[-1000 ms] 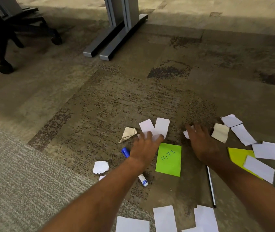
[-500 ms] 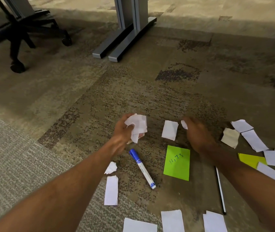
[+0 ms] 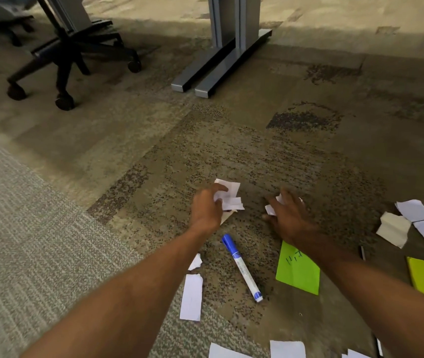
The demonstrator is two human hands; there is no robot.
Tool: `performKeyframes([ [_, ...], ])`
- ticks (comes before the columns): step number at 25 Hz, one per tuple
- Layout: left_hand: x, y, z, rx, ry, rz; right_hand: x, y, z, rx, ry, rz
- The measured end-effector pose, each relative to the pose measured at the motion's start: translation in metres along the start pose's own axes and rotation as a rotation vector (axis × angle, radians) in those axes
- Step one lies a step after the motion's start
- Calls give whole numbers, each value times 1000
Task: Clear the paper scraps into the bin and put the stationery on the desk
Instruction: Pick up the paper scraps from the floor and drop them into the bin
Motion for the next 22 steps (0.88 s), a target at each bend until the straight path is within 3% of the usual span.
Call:
performKeyframes([
  [3, 1, 3, -4, 10, -63, -97, -2, 2, 4, 9, -49, 10],
  [7, 3, 9, -7, 14, -20, -79, -5, 8, 3, -20, -22, 41],
  [14, 1, 23, -7, 395, -209, -191, -8, 4, 4, -26, 5, 81],
  [18, -4, 22, 1, 231, -125, -240, -9, 4, 4, -104, 179, 181],
  [22, -7, 14, 9, 91, 162, -94, -6, 11, 13, -134, 288, 206],
])
Point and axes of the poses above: each hand's wrist, its own y-axis away from the middle knuckle, its own z-axis out of the back of the hand, x = y × z, the point moved 2 cm from there along -y, towards the middle knuckle, and after that the axes turned 15 degrees about -z, right-handed, at the moved point
